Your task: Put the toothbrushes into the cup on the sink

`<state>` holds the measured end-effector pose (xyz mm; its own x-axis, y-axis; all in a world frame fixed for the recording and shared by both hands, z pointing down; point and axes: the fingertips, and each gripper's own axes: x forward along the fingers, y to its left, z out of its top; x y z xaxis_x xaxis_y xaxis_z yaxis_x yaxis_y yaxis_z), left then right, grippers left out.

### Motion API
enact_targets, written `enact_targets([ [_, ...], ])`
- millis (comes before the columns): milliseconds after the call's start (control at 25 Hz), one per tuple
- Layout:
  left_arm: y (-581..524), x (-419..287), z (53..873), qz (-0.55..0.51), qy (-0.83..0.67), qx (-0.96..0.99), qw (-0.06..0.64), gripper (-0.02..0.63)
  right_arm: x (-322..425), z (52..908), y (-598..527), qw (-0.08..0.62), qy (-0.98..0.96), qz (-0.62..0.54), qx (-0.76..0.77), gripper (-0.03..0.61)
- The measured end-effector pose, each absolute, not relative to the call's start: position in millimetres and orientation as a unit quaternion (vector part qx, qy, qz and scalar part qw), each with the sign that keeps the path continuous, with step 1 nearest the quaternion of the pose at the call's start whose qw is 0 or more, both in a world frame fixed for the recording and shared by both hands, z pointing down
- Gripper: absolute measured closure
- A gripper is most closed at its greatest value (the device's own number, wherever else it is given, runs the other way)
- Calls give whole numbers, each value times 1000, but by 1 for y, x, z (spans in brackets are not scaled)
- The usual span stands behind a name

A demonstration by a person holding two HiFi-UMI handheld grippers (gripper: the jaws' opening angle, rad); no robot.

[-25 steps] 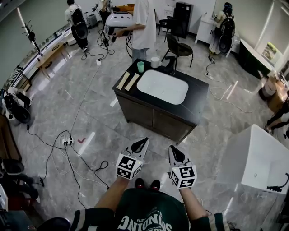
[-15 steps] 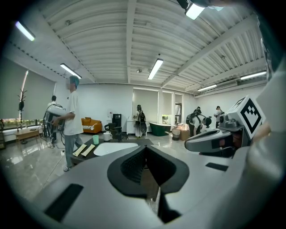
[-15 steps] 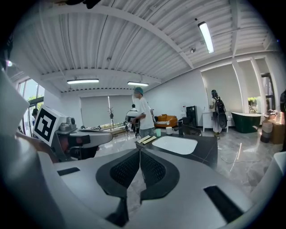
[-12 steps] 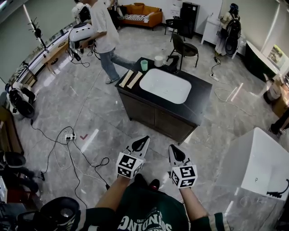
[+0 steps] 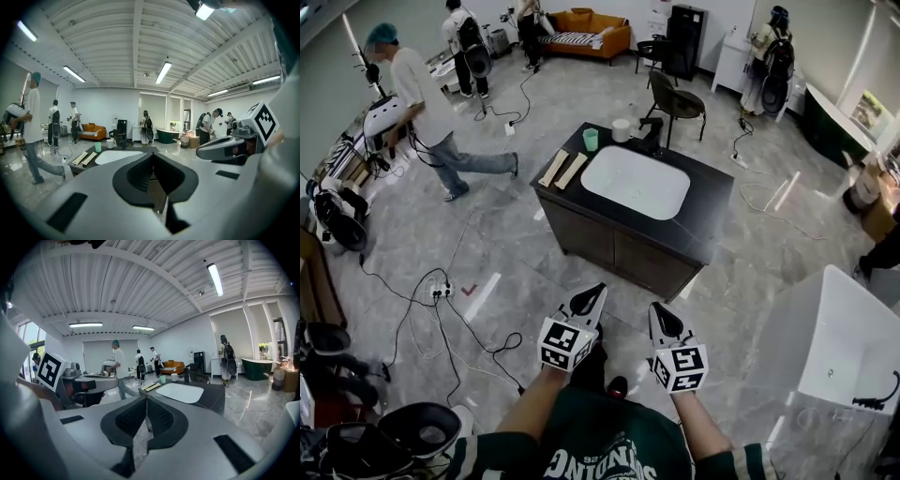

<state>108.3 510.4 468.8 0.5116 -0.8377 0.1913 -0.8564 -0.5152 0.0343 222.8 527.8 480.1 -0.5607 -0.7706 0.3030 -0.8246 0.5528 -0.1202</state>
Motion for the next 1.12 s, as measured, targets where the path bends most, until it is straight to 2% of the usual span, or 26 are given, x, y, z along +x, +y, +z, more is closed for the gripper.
enact_targets([
  [680,371,106,490,73,-449,887,79,603,208,501,396,125,-856,141,481,538],
  [1120,266,72,513,89,-420,898,100,603,163,514,290,138,-845,158,492,538],
])
